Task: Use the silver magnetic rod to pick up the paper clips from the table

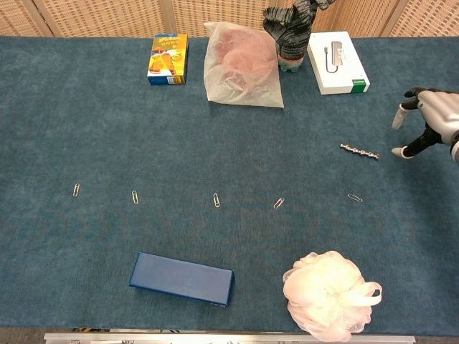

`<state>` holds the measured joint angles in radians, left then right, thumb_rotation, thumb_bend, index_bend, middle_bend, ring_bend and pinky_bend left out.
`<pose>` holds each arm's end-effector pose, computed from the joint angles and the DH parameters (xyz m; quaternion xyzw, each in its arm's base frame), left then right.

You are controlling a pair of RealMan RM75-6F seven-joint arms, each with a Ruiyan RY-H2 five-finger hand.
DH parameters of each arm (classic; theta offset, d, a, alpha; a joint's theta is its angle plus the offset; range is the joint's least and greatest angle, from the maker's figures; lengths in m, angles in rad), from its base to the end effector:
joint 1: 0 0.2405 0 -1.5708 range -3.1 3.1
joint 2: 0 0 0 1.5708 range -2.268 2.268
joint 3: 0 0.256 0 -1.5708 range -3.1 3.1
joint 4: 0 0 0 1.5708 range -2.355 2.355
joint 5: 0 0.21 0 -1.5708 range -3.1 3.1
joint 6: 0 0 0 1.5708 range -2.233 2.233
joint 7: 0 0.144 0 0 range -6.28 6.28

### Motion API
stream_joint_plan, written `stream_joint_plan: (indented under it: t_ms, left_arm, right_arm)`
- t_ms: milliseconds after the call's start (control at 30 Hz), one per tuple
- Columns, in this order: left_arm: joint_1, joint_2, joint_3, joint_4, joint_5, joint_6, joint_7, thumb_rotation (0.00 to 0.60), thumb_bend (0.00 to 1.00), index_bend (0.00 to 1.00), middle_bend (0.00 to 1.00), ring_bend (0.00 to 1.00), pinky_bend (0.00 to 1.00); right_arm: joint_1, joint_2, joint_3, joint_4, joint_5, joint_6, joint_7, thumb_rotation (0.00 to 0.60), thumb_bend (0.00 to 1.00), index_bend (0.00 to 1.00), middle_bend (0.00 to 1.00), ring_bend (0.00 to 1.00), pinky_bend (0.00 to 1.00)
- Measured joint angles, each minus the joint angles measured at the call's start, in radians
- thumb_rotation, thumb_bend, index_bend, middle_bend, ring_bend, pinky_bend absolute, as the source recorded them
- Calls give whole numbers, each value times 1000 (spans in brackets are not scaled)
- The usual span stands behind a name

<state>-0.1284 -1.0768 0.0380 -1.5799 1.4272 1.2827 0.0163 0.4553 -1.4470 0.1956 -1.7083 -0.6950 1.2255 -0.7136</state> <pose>-0.3430 0.1723 0.1447 -0.6423 -0.4438 -0.2728 0.5622 -0.2554 -0.2784 0.0338 0.6066 -0.4940 0.2041 0.5886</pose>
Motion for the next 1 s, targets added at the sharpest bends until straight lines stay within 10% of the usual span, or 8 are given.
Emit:
stream_joint_plan:
  t_ms: [233,600,1000]
  left_arm:
    - [6,0,2,2,-3,2,-4,600,28,439,330,206,36]
    - [8,-3,2,11,-3,-1,-16,600,28,440,331,206,36]
    - [11,-7,4,15,-11,-9,-19,600,28,442,331,206,36]
  right_arm:
    - [16,-25,-10,23,-12,6,6,600,158,444,98,0,49]
    - [21,-66,-55,98,-81,25,8,600,58,115,25,0,12]
    - [36,-119,-70,203,-103,13,-19,600,52,94,15,0,9]
